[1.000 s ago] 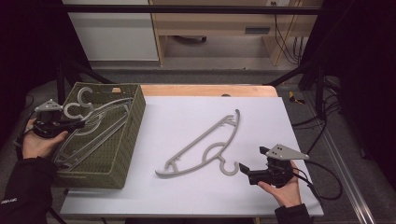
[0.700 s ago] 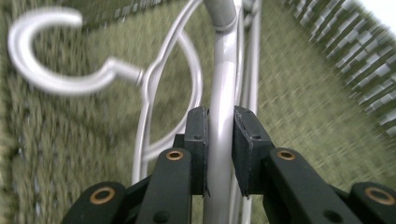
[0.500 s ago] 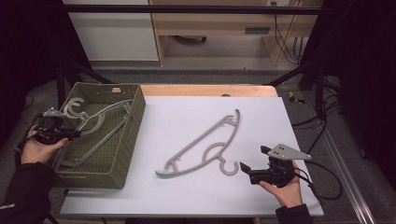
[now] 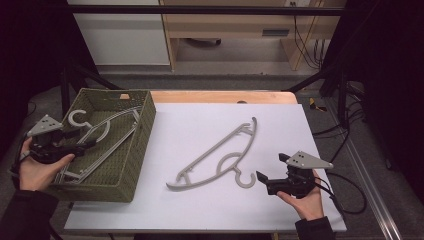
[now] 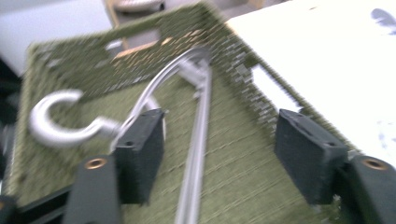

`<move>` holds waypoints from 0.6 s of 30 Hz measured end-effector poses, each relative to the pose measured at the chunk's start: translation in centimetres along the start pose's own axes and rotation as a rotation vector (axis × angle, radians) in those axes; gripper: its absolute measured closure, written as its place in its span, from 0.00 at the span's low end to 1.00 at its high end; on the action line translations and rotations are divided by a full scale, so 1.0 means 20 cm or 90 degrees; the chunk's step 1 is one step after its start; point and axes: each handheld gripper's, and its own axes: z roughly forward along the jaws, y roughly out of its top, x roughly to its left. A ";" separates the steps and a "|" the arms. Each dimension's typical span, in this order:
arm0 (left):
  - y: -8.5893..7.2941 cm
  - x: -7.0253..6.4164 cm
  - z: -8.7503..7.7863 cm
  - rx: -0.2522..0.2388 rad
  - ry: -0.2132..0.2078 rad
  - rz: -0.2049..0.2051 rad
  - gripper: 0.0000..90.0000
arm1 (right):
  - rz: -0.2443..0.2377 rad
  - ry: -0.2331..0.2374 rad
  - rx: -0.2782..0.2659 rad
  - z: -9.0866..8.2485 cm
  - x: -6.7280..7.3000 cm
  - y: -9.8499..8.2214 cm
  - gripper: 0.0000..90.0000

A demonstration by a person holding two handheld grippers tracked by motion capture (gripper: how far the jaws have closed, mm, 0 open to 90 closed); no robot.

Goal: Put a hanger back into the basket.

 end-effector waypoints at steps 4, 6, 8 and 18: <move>0.04 -0.15 0.01 -0.028 -0.036 0.016 0.22 | 0.000 -0.002 -0.002 0.00 0.00 0.00 0.05; 0.05 -0.23 0.03 -0.034 -0.050 0.025 0.15 | 0.000 -0.002 -0.004 -0.01 -0.01 0.00 0.05; 0.06 -0.30 0.04 -0.043 -0.070 0.039 0.12 | 0.003 -0.004 -0.005 -0.01 -0.01 0.01 0.05; 0.02 -0.66 0.18 -0.049 -0.161 0.078 0.11 | 0.004 -0.005 -0.004 -0.01 -0.02 -0.01 0.05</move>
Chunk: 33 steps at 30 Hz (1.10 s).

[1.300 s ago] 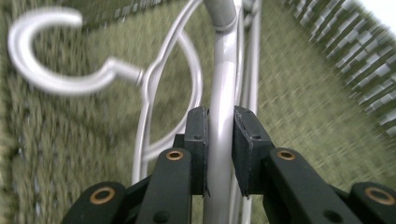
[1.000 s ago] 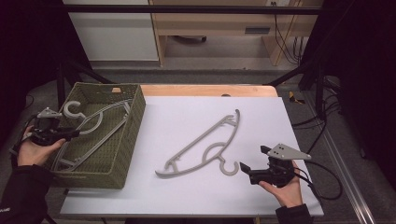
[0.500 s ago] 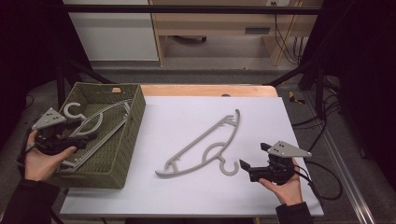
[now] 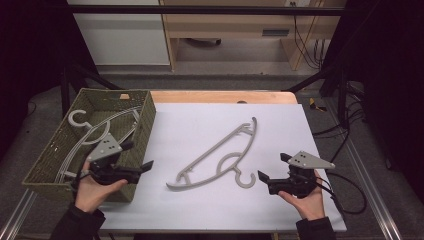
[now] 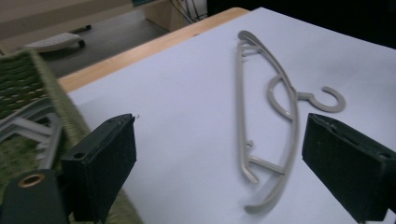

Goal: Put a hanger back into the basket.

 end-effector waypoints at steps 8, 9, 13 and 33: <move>-0.03 -0.18 0.18 0.050 -0.033 0.048 0.10 | 0.003 0.000 0.004 0.00 0.00 -0.01 0.05; -0.03 -0.20 0.20 0.055 -0.040 0.052 0.10 | 0.002 -0.001 0.005 0.00 0.00 -0.01 0.05; -0.01 -0.25 0.27 0.069 -0.054 0.068 0.10 | 0.000 -0.001 0.003 -0.01 0.00 -0.01 0.05; 0.04 -0.44 0.60 0.152 -0.098 0.133 0.31 | -0.002 -0.002 0.008 -0.01 0.00 -0.02 0.05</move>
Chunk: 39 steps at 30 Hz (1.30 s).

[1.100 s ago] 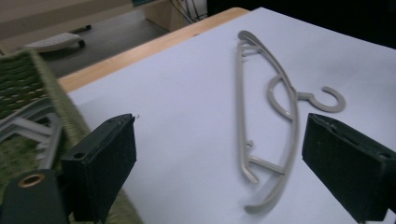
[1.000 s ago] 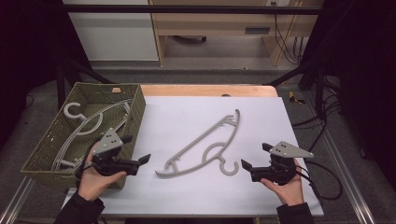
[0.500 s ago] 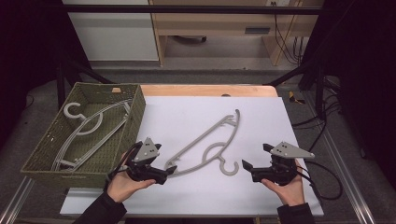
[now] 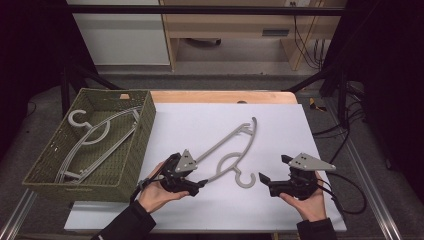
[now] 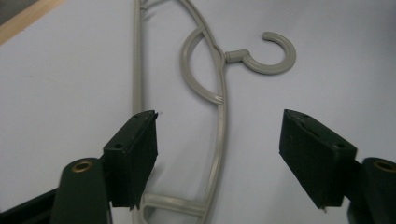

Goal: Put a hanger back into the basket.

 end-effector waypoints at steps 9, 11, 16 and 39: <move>0.07 0.01 0.13 0.031 -0.004 -0.001 0.33 | 0.004 0.001 -0.003 -0.01 -0.01 0.00 0.05; 0.08 0.01 0.15 0.034 -0.001 0.003 0.32 | 0.003 -0.001 -0.003 -0.01 -0.01 0.00 0.05; 0.12 0.01 0.20 0.032 -0.012 -0.005 0.35 | 0.002 -0.001 -0.005 -0.01 -0.01 0.00 0.05; 0.25 -0.02 0.51 0.112 -0.067 0.009 0.56 | 0.000 0.008 -0.006 -0.02 -0.03 0.00 0.04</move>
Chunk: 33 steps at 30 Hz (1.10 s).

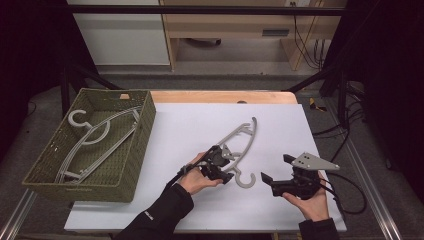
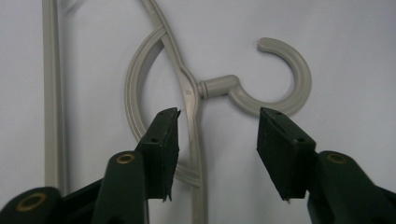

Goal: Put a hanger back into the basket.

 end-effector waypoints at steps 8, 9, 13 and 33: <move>0.00 0.03 0.08 0.026 0.005 0.001 0.65 | 0.004 -0.003 -0.002 -0.01 0.00 0.00 0.05; 0.00 0.03 0.09 0.030 0.001 0.000 0.67 | 0.004 -0.003 -0.002 0.00 0.00 0.00 0.05; -0.01 0.04 0.12 0.044 0.005 -0.001 0.72 | 0.006 -0.002 0.002 0.00 0.00 0.00 0.05; 0.04 0.06 0.13 0.089 -0.004 -0.048 0.90 | 0.009 -0.002 -0.002 -0.01 -0.01 0.00 0.05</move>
